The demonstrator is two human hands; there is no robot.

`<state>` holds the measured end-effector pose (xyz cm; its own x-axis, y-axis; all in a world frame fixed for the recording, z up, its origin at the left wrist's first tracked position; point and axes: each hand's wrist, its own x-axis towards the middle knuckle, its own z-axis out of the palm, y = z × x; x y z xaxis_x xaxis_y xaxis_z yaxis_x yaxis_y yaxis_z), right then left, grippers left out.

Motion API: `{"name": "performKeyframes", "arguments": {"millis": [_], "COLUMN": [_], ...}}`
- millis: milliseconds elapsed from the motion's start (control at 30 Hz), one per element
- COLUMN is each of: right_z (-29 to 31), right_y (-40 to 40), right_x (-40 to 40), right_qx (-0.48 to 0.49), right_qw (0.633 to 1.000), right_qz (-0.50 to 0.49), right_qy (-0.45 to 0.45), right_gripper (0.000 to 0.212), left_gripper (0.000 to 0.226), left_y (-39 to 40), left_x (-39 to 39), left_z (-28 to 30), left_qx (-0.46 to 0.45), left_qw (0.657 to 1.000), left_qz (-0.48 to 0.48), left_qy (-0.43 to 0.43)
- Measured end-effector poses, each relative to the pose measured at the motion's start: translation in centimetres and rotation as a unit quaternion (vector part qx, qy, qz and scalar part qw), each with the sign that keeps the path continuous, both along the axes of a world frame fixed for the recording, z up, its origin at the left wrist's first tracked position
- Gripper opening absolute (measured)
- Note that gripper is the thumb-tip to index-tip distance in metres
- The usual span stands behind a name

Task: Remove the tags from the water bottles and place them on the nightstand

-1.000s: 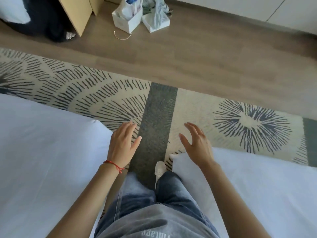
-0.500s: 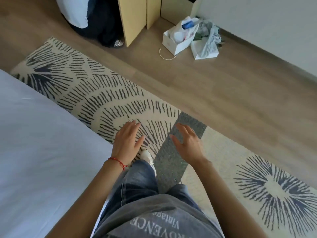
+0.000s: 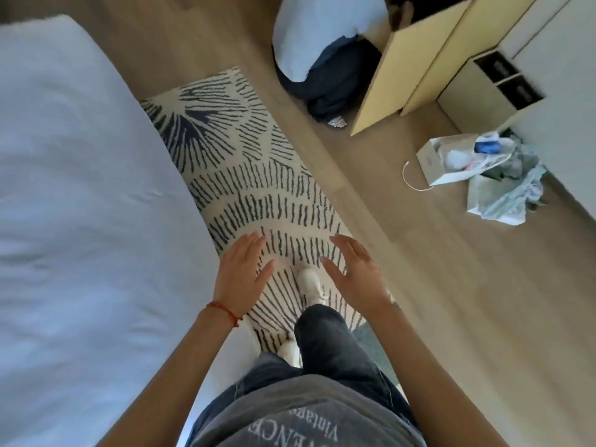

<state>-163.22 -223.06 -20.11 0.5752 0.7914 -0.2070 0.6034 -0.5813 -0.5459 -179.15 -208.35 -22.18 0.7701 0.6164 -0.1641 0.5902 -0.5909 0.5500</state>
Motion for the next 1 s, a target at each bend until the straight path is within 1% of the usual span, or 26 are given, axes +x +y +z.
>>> {"name": "performKeyframes", "arguments": {"millis": [133, 233, 333, 433, 567, 700, 833, 1000], "right_z": [-0.7, -0.9, -0.1, 0.7, 1.7, 1.6, 1.1, 1.7], "right_y": [8.5, 15.9, 23.3, 30.1, 37.8, 45.0, 52.1, 61.7], "right_x": [3.7, 6.4, 8.3, 9.4, 9.0, 7.0, 4.5, 1.4], "right_qx": [-0.005, -0.014, -0.010, -0.001, -0.001, -0.012, 0.011, 0.029], "right_qw": [0.996, 0.982, 0.964, 0.945, 0.921, 0.897, 0.879, 0.871], "right_qz": [0.093, 0.188, 0.260, 0.323, 0.382, 0.436, 0.473, 0.489], "right_qy": [0.011, 0.031, 0.046, 0.049, 0.072, 0.076, 0.061, 0.044], "right_gripper": [0.047, 0.049, 0.049, 0.049, 0.048, 0.048, 0.049, 0.049], "left_gripper": [0.046, 0.048, 0.050, 0.057, 0.050, 0.048, 0.050, 0.050], "left_y": [5.1, 9.2, 12.9, 16.5, 20.7, 25.6, 31.3, 40.0], "left_x": [1.1, 2.0, 2.6, 3.1, 2.6, 1.1, -0.6, -3.6], "left_z": [-0.6, 0.0, 0.8, 1.8, 2.6, 2.7, 1.9, 1.8], "left_qx": [-0.002, 0.006, 0.018, 0.029, 0.049, 0.054, 0.053, 0.047], "left_qw": [0.995, 0.982, 0.962, 0.941, 0.906, 0.875, 0.860, 0.851], "left_qz": [0.102, 0.186, 0.273, 0.336, 0.420, 0.481, 0.506, 0.523], "left_qy": [0.004, 0.005, 0.008, 0.014, -0.001, 0.007, 0.030, 0.031]}}
